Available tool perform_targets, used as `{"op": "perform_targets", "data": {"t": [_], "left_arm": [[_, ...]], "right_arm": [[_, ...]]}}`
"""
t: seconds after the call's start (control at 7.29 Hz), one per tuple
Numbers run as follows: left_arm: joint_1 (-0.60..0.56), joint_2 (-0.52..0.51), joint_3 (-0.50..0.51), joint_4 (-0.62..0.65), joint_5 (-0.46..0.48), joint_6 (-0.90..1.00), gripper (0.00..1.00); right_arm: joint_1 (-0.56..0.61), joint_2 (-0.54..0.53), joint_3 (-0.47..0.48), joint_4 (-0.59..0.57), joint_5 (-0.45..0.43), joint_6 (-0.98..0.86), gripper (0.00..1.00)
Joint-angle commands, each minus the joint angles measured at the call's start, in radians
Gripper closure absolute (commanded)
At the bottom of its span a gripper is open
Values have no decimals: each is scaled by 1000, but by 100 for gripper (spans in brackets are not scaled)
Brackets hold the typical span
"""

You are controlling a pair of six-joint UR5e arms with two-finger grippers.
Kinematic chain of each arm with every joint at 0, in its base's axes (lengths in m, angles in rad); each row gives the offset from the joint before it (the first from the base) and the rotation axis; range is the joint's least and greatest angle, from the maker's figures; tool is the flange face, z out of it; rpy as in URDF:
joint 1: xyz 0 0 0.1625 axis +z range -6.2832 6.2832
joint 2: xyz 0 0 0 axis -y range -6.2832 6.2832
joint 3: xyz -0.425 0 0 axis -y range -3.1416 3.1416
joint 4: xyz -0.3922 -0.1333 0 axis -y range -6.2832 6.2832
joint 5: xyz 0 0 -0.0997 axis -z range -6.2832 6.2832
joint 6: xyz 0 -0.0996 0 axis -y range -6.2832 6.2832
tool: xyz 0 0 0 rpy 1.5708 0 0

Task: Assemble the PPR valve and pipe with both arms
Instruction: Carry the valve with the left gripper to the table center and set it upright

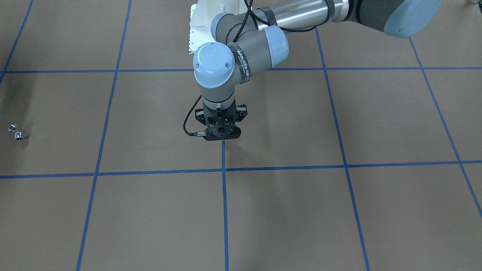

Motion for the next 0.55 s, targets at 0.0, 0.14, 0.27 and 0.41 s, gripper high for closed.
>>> {"op": "perform_targets", "data": {"t": [0.0,0.14,0.27,0.41], "left_arm": [[6,-2,30,-37,0,0,100],[7,-1,32,-37,0,2,100],[10,-1,32,-36,0,2,100],[12,-1,38,-37,0,3,100]], "right_arm": [[0,0,-4,-1,0,0,1],[0,0,-7,-1,0,0,1],[0,0,-12,-1,1,0,1],[0,0,-12,-1,2,0,1]]}}
